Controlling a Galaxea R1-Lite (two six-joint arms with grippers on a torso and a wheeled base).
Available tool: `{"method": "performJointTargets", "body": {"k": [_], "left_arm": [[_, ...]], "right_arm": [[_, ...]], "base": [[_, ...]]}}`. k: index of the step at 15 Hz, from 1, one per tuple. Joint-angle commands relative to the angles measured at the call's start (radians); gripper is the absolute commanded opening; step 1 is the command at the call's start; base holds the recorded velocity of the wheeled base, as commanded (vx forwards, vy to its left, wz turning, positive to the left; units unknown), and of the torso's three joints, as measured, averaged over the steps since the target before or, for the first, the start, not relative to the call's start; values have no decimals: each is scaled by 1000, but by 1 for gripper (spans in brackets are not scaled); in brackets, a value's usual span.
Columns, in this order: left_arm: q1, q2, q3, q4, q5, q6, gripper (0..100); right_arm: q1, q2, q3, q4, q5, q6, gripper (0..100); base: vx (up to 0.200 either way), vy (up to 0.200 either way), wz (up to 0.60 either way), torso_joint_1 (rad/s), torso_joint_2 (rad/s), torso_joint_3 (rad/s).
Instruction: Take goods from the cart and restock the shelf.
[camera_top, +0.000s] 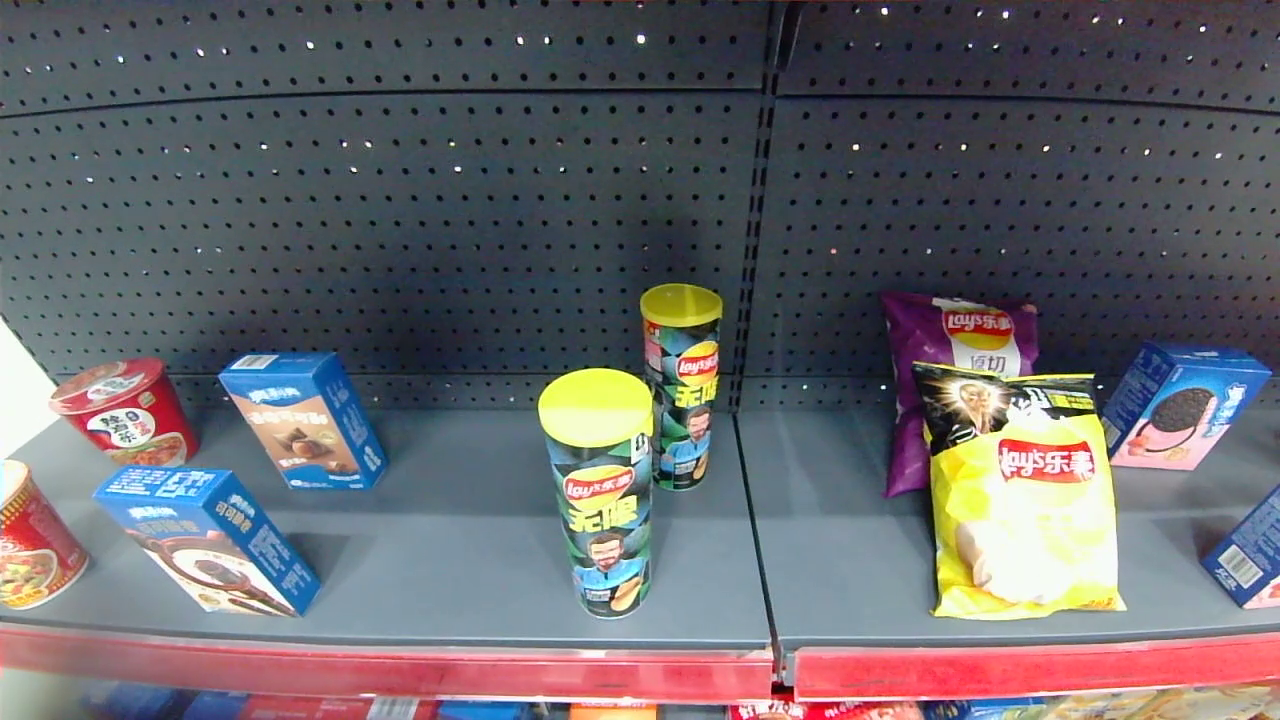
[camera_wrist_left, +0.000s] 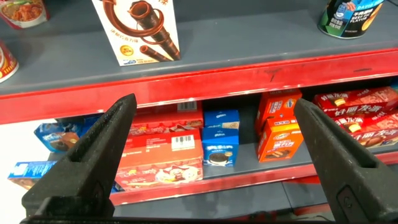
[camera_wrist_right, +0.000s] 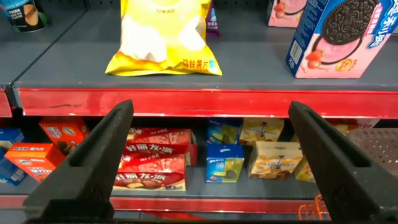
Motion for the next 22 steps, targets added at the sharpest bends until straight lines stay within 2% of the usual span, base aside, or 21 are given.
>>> {"method": "performJointTargets", "body": {"k": [1, 2, 3, 4, 5, 6, 7, 8, 9, 11, 13, 14, 15, 17, 18, 19, 20, 22], "left_arm": [[-9, 4, 0, 0, -2, 4, 100], [-135, 9, -23, 0, -2, 3, 100], [-227, 115, -121, 8, -2, 3, 100], [-297, 293, -193, -1, 18, -11, 100], [-300, 360, -207, -9, 35, -9, 100], [-328, 428, -219, -49, 38, 14, 100], [-320, 515, -242, -50, 59, 35, 100], [-297, 552, -261, -43, 133, 69, 100], [-297, 593, -275, -37, 156, 100, 100], [-305, 710, -287, -69, 136, 158, 100], [-302, 782, -296, -127, 108, 161, 100], [-308, 831, -331, -190, 105, 181, 100], [-305, 854, -356, -196, 101, 222, 100], [-273, 889, -394, -199, 58, 273, 100], [-248, 909, -402, -199, 44, 325, 100], [-241, 938, -405, -202, 41, 357, 100], [-241, 946, -407, -202, 41, 360, 100], [-241, 1026, -437, -244, 42, 334, 100]], "right_arm": [[0, 4, 0, 0, 0, -1, 100], [0, 4, 0, 0, 0, -1, 100], [0, 4, 0, 0, 0, -1, 100], [0, 4, 0, 0, 0, -1, 100], [0, 4, 0, 0, 0, -1, 100], [0, 4, 0, 0, 0, -1, 100], [0, 4, 0, 0, 0, -1, 100], [0, 4, 0, 0, 0, -1, 100], [0, 4, 0, 0, 0, -1, 100], [0, 4, 0, 0, 0, -1, 100], [0, 4, 0, 0, 0, -1, 100], [0, 4, 0, 0, 0, -1, 100], [0, 4, 0, 0, 0, -1, 100], [0, 4, 0, 0, 0, -1, 100], [0, 4, 0, 0, 0, -1, 100], [0, 4, 0, 0, 0, -1, 100], [0, 4, 0, 0, 0, -1, 100], [0, 4, 0, 0, 0, -1, 100]], "base": [[0, 0, 0, 0, 0, 0], [0, 0, 0, 0, 0, 0], [0, 0, 0, 0, 0, 0], [0, 0, 0, 0, 0, 0], [0, 0, 0, 0, 0, 0], [0, 0, 0, 0, 0, 0], [0, 0, 0, 0, 0, 0], [0, 0, 0, 0, 0, 0], [0, 0, 0, 0, 0, 0], [0, 0, 0, 0, 0, 0], [0, 0, 0, 0, 0, 0], [0, 0, 0, 0, 0, 0], [0, 0, 0, 0, 0, 0], [0, 0, 0, 0, 0, 0], [0, 0, 0, 0, 0, 0], [0, 0, 0, 0, 0, 0], [0, 0, 0, 0, 0, 0], [0, 0, 0, 0, 0, 0]]}}
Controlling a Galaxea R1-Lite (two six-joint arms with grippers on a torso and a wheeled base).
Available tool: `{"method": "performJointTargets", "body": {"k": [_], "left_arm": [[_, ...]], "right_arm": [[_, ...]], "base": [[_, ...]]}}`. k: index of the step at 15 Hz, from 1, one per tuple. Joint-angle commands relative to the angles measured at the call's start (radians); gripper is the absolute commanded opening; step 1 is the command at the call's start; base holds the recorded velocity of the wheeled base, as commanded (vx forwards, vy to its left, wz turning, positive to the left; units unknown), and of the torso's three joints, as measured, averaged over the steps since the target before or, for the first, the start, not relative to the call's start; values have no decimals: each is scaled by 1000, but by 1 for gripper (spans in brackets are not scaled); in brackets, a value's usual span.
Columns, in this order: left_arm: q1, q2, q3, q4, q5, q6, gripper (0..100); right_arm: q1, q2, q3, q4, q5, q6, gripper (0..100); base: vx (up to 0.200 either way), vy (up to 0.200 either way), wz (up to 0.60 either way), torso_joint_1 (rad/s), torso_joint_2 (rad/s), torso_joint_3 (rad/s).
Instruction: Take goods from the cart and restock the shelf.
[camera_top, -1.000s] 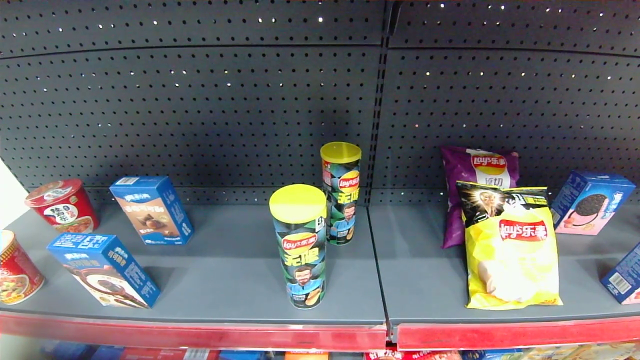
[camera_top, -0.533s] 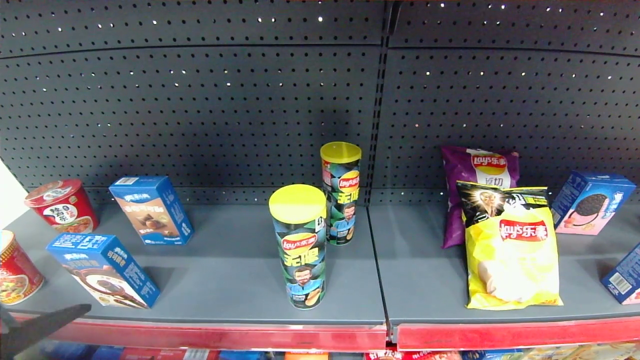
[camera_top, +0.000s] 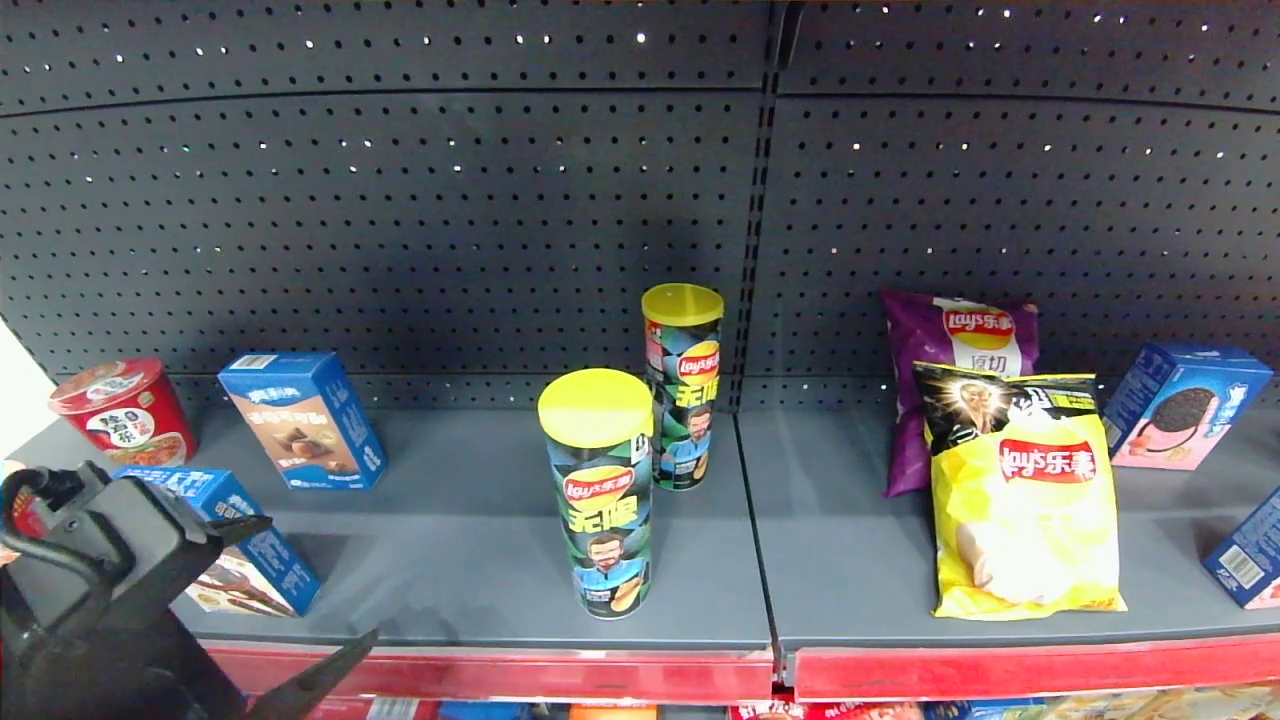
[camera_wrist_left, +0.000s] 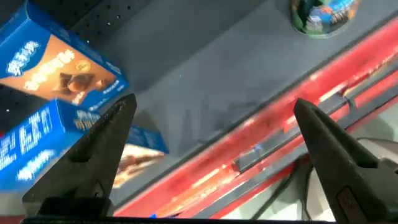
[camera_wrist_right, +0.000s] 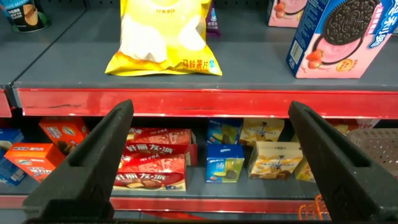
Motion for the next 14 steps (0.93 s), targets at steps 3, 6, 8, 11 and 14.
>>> {"method": "performJointTargets", "body": {"k": [3, 6, 8, 11, 14], "left_arm": [[-9, 178, -62, -85, 1, -149, 100], [-42, 273, -107, -139, 1, -227, 100], [-52, 326, -133, -165, 1, -252, 100], [-54, 372, -147, -171, -1, -287, 100], [-52, 408, -148, -171, 1, -292, 100]], "right_arm": [[0, 2, 0, 0, 0, -1, 100], [0, 2, 0, 0, 0, -1, 100], [0, 2, 0, 0, 0, -1, 100], [0, 2, 0, 0, 0, -1, 100], [0, 2, 0, 0, 0, -1, 100]], "base": [[0, 0, 0, 0, 0, 0], [0, 0, 0, 0, 0, 0], [0, 0, 0, 0, 0, 0], [0, 0, 0, 0, 0, 0], [0, 0, 0, 0, 0, 0]]}}
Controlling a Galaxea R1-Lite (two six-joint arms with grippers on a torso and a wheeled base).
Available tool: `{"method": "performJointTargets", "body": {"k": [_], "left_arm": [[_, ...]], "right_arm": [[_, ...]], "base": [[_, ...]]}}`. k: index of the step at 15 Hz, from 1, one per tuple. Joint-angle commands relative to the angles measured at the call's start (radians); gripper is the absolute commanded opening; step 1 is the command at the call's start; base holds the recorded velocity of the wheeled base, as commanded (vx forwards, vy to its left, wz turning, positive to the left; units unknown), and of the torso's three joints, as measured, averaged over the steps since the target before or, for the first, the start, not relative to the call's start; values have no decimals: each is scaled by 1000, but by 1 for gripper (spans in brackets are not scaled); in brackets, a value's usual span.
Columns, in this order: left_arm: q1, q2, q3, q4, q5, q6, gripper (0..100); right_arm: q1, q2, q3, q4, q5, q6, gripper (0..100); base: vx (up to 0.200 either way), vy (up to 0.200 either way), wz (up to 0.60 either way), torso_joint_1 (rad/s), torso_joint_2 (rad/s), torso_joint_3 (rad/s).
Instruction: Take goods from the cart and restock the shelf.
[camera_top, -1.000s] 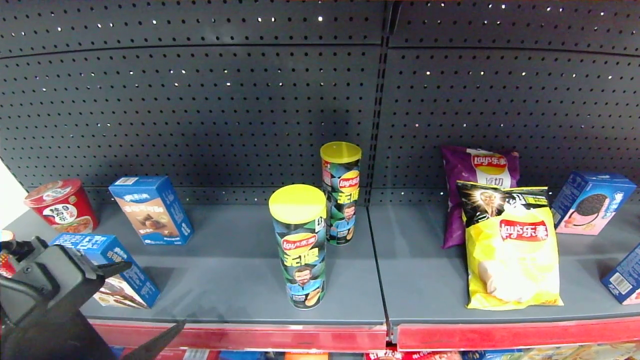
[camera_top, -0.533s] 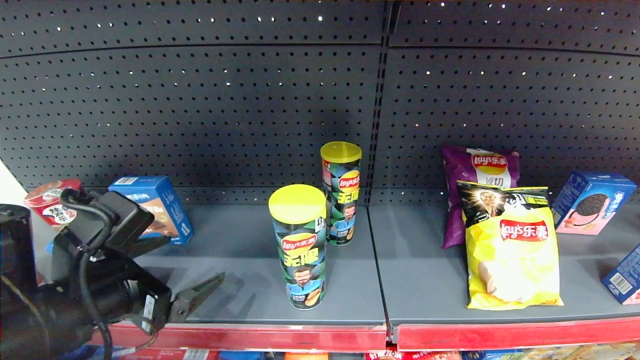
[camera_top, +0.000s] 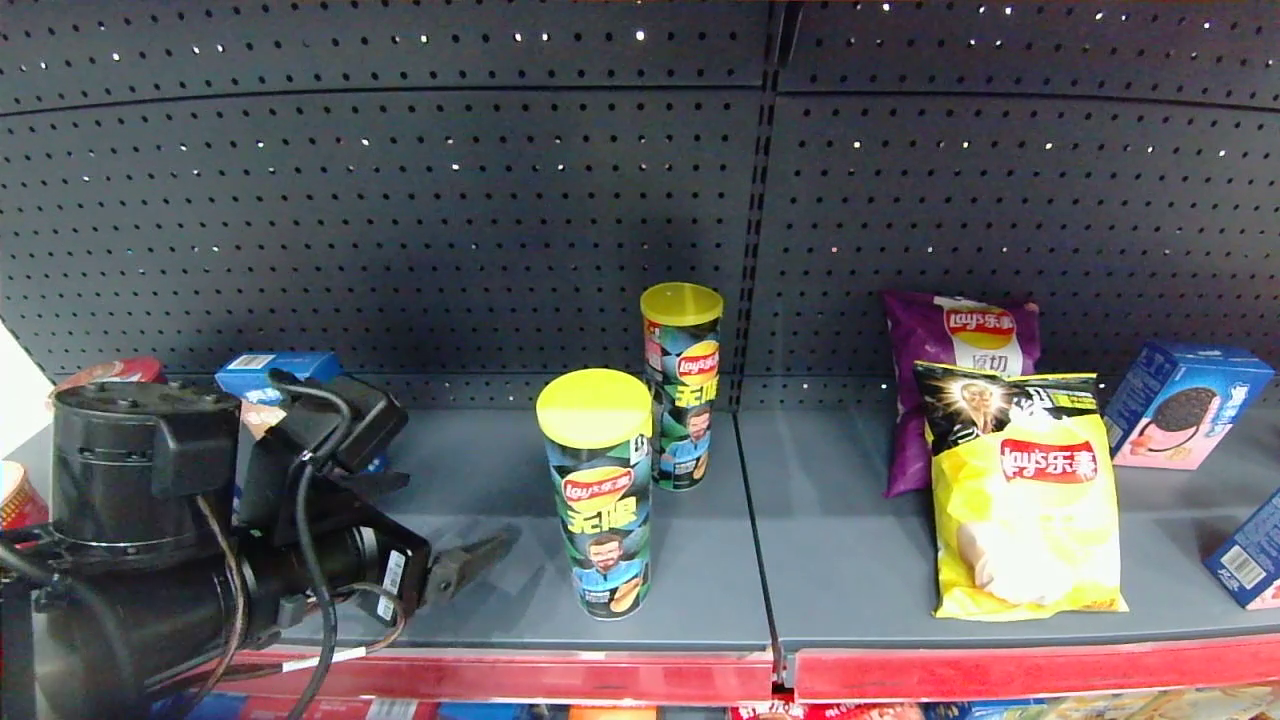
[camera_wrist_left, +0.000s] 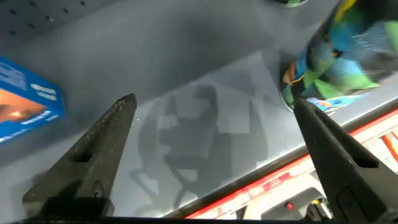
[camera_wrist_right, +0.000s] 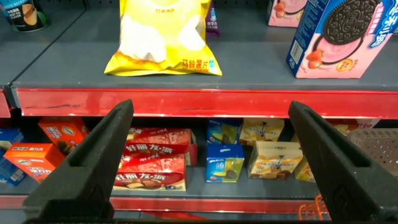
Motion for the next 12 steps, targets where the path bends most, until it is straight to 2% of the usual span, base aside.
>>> {"method": "performJointTargets", "body": {"k": [1, 3, 5, 7, 12], "left_arm": [[1, 42, -5, 0, 1, -1, 100], [2, 71, -13, -1, 1, -10, 100], [1, 111, -36, -20, 1, -52, 100], [-4, 134, -53, -21, 1, -62, 100], [-44, 191, -93, -21, 1, -108, 100]], "right_arm": [[0, 1, 0, 0, 0, 0, 100], [0, 1, 0, 0, 0, 0, 100], [0, 1, 0, 0, 0, 0, 100], [0, 1, 0, 0, 0, 0, 100], [0, 1, 0, 0, 0, 0, 100]], "base": [[0, 0, 0, 0, 0, 0], [0, 0, 0, 0, 0, 0], [0, 0, 0, 0, 0, 0], [0, 0, 0, 0, 0, 0], [0, 0, 0, 0, 0, 0]]}}
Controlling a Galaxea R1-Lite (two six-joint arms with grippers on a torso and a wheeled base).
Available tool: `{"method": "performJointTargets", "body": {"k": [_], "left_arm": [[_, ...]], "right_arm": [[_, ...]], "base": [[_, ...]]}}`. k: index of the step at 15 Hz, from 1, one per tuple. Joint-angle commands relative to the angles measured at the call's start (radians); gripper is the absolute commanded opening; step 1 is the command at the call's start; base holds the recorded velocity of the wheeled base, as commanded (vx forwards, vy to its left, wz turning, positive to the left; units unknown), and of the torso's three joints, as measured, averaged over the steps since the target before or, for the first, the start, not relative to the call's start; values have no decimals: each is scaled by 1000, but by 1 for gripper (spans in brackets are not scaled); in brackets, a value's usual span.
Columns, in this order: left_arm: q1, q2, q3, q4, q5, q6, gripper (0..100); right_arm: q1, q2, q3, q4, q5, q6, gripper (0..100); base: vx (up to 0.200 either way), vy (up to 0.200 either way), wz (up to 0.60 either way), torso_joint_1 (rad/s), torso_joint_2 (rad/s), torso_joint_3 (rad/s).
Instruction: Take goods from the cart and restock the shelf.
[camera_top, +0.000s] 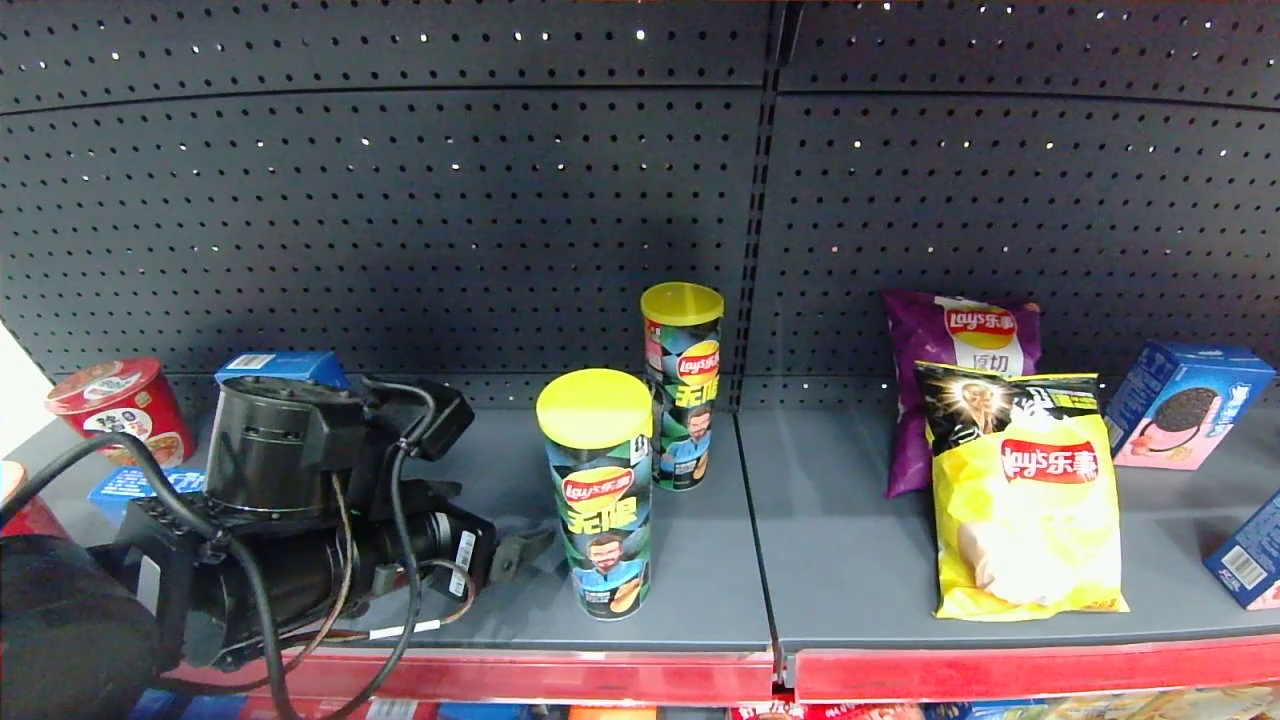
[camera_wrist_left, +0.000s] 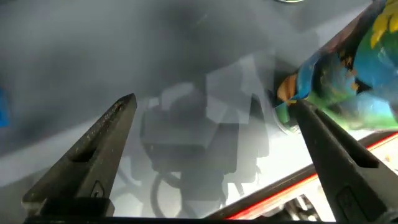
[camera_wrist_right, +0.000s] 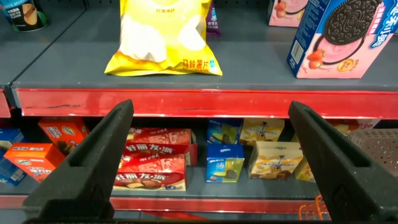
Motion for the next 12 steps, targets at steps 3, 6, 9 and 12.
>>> {"method": "performJointTargets", "body": {"k": [3, 6, 9, 12], "left_arm": [[-19, 55, -47, -1, 2, -6, 100], [-36, 86, -90, -2, 4, -9, 100], [-51, 107, -118, -2, 4, -9, 100], [-82, 120, -135, -1, 7, -11, 100]], "right_arm": [[0, 1, 0, 0, 0, 0, 100], [0, 1, 0, 0, 0, 0, 100], [0, 1, 0, 0, 0, 0, 100], [0, 1, 0, 0, 0, 0, 100]], "base": [[0, 0, 0, 0, 0, 0], [0, 0, 0, 0, 0, 0], [0, 0, 0, 0, 0, 0], [0, 0, 0, 0, 0, 0]]}}
